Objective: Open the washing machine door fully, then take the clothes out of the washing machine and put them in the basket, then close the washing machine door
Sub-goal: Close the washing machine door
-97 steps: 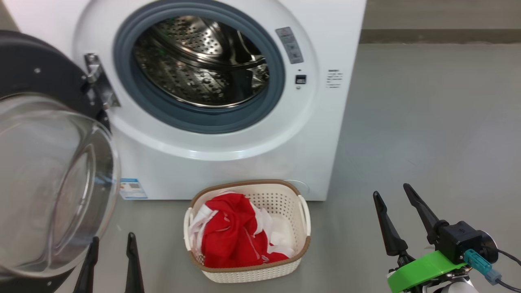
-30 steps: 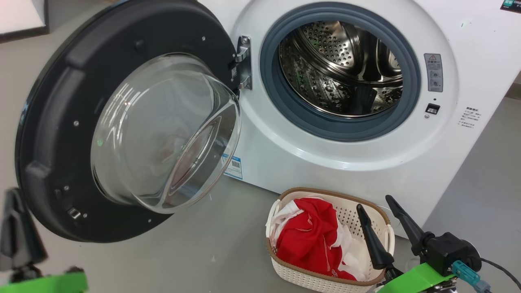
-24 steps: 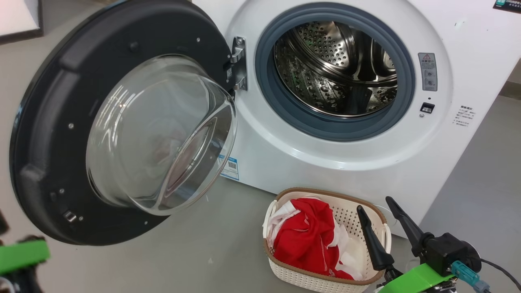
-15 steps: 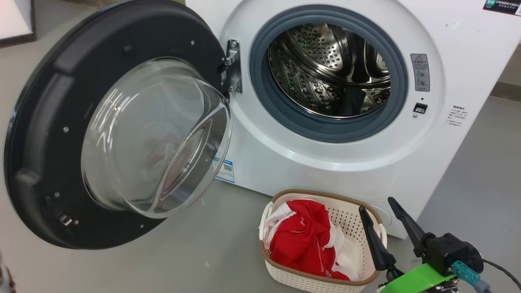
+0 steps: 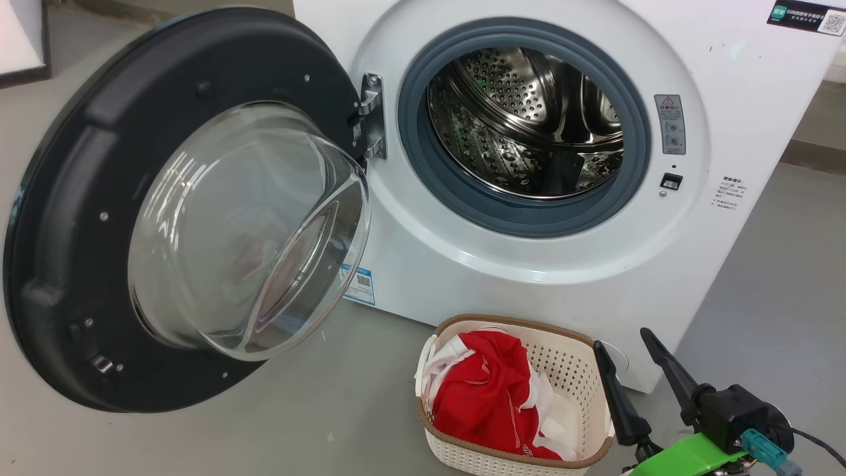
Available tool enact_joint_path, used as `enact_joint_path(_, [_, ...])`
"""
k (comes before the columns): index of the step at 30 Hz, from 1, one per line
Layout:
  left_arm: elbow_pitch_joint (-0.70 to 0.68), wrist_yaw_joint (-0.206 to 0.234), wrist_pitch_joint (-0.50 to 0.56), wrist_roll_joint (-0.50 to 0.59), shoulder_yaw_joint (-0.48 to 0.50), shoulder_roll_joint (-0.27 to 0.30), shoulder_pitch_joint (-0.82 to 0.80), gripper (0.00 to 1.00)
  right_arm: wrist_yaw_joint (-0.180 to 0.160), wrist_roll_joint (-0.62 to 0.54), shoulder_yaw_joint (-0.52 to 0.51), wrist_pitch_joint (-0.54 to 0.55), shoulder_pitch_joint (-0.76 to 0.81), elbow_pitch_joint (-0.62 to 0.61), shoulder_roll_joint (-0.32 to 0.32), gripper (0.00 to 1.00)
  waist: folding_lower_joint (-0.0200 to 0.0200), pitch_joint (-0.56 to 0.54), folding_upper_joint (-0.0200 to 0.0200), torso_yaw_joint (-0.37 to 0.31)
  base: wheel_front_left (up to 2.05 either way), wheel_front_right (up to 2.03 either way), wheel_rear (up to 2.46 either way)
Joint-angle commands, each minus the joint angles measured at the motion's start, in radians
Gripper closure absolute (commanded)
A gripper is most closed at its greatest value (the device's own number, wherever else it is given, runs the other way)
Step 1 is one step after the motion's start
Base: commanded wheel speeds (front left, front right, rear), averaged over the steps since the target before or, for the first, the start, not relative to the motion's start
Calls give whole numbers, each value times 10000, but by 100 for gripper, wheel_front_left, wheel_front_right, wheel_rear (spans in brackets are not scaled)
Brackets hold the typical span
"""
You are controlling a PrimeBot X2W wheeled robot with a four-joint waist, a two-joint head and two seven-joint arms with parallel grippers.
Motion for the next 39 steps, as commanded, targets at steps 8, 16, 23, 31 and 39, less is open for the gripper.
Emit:
enact_joint_path(8, [1312, -387, 1337, 15, -443, 1182, -799, 100, 62, -171, 339, -65, -116, -208, -52, 0, 0, -52, 0, -232, 0, 0, 0])
enact_joint_path(16, [1910, -903, 2002, -181, -599, 1291, -882, 100, 62, -212, 312, -65, -97, -257, -52, 0, 0, 25, 0, -371, 0, 0, 0])
enact_joint_path(23, [2137, -1091, 2344, -482, -550, 1055, -893, 100, 62, -308, 269, -65, -167, -378, -52, 0, 0, 185, 0, -396, 0, 0, 0])
enact_joint_path(31, [2048, -1200, 2947, -1427, 44, 631, -969, 100, 62, -299, 196, -65, -170, -384, -52, 0, 0, 233, 0, -373, 0, 0, 0])
enact_joint_path(39, [1594, -1192, 3703, -1499, -254, 263, -705, 100, 62, -234, 190, -65, -193, -400, -52, 0, 0, 234, 0, -268, 0, 0, 0])
